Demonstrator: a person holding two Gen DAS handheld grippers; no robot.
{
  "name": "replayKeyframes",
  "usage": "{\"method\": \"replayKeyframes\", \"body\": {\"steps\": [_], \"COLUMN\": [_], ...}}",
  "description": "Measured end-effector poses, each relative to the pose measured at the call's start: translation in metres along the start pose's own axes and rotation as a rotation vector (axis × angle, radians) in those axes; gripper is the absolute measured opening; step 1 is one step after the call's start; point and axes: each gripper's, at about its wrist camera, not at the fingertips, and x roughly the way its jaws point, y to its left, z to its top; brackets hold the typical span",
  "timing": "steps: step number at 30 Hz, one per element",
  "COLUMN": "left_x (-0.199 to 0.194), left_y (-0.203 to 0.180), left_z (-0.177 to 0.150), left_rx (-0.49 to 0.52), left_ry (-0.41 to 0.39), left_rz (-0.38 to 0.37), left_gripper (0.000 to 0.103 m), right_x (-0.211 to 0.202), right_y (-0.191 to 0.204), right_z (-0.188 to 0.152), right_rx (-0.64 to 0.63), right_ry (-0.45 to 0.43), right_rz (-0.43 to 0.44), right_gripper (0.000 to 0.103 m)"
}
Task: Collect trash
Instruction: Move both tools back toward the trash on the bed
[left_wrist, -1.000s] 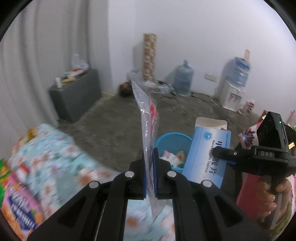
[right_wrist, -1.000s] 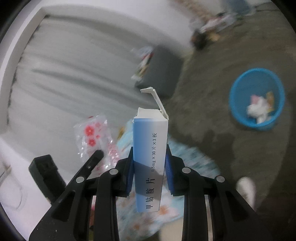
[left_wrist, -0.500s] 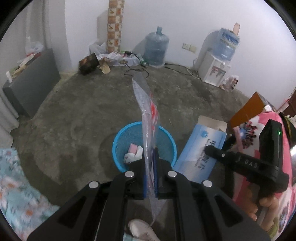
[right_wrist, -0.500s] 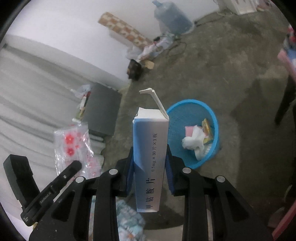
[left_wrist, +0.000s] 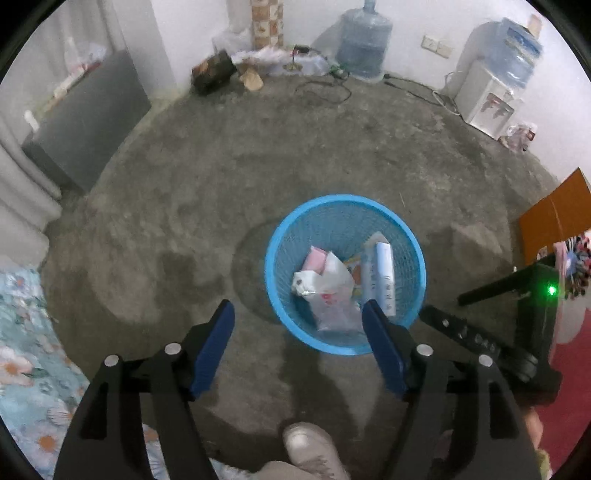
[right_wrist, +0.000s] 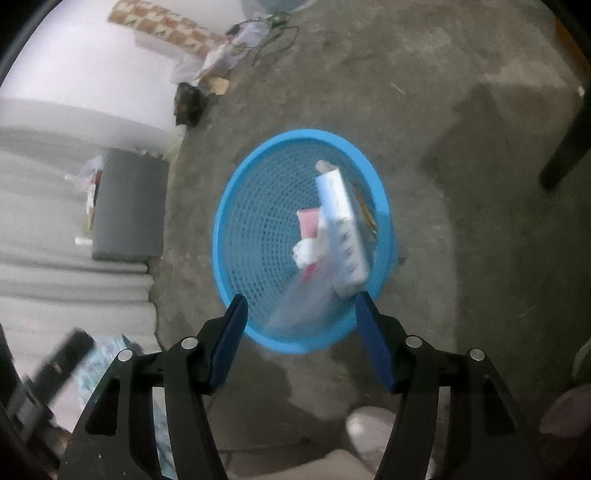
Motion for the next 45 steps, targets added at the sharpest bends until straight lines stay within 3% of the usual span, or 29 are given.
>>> {"method": "replayKeyframes", "body": {"steps": [4,7,13,16,21,25,29,34,37,42,45], "left_x": [-0.041,-0.076,-0.179,-0.214,-0.275,-0.317,-0.346,-0.370,-0.378,-0.382,-0.383], "left_y": [0.008,0.014,0.049,0.068,0.105,0.127,0.145,0.159,0.169,0.192,0.207], "left_z": [-0.010,-0.024,-0.077,-0.106,-0.176,-0.243,-0.305,-0.373,-0.408,-0.451,-0.465], "left_rx": [0.027,0.032,-0.036,-0.095,-0.222,-0.338,-0.440,-0.558,-0.635,-0.737,-0.788], "left_ry": [-0.074,-0.121,-0.309,-0.336,-0.386,-0.455,-0.480,-0.504,-0.511,-0.542,-0.554], "left_rz": [-0.016,-0.056,-0.061,-0.088,-0.090,-0.058,-0.037,0.018,0.094,0.169,0.193], "left_gripper": [0.075,0.079,0.080,0.080,0.097,0.097,0.097,0.097,0.097,0.097,0.097], "right_x": [-0.027,-0.055,-0.105,-0.130,-0.162,-0.170,-0.168,-0.178,-0.184,-0.194,-0.189], "right_y": [0.009,0.041,0.107,0.138,0.178,0.203,0.222,0.249,0.259,0.275,0.289], "right_z": [-0.016,-0.034,-0.065,-0.090,-0.136,-0.172,-0.202,-0.252,-0.274,-0.295,-0.305], "right_rx": [-0.045,-0.144,-0.390,-0.490,-0.645,-0.749,-0.889,-1.081,-1.170,-1.246,-1.256], "right_ry": [-0.050,-0.104,-0.228,-0.273,-0.330,-0.384,-0.391,-0.495,-0.500,-0.364,-0.322], "right_rz": [-0.002,-0.005,-0.008,-0.007,-0.024,-0.100,-0.100,-0.141,-0.088,0.181,0.242], "right_gripper": [0.059,0.059,0.076,0.084,0.095,0.095,0.095,0.095,0.095,0.095,0.095]}}
